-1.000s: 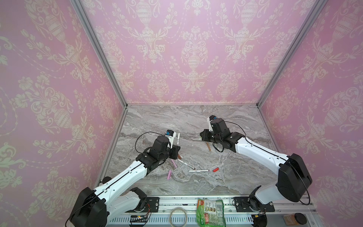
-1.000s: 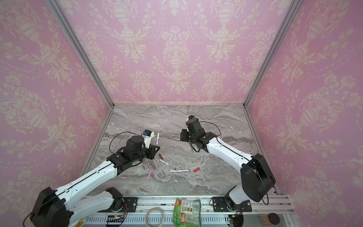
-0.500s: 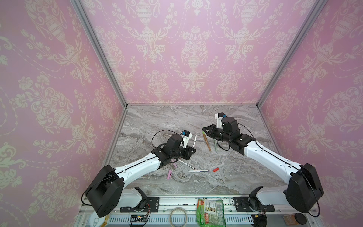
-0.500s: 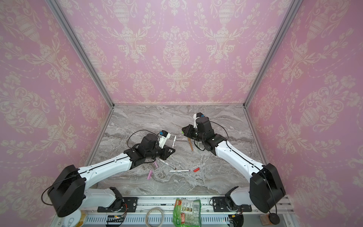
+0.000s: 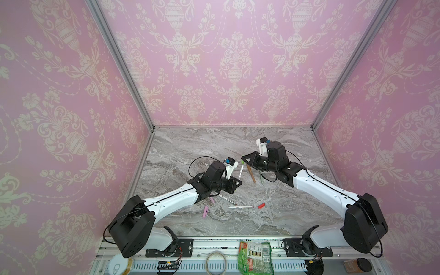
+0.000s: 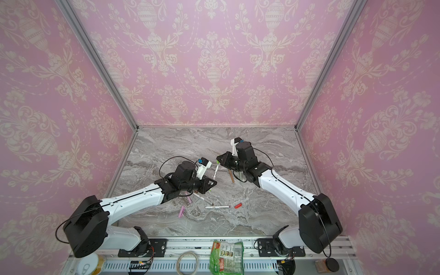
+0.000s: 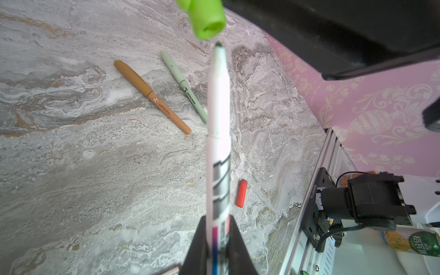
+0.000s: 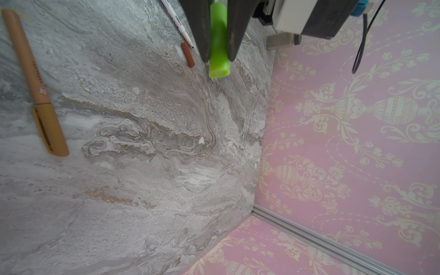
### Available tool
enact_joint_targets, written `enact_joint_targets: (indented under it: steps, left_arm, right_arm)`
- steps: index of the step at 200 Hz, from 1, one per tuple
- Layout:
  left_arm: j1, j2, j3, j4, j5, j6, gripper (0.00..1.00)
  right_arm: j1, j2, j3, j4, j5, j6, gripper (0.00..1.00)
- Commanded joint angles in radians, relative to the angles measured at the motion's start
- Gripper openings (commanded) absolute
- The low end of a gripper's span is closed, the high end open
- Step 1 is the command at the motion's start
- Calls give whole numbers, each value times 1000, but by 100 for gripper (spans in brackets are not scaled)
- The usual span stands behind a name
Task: Insert pens into pen caps
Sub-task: Put on the pen cap to the pen.
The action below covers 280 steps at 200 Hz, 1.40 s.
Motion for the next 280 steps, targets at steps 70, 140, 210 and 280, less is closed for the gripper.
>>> enact_joint_targets:
  steps: [70,140,210,280]
  left_arm:
    - [-10,1,30,1,-9,4,0]
    - [-10,7,30,1,-13,8,0]
    - [-10,7,28,2,-19,11,0]
    - [-9,14,27,20,-31,5,0]
  right_arm:
    - [-2,-28,-28,-11,7,-6,0]
    - [-3,-61,-11,-56,37,-36,0]
    - [-1,-58,-14,-44,9,-40,0]
    - [-2,-78,-25,-36,-8,-25,0]
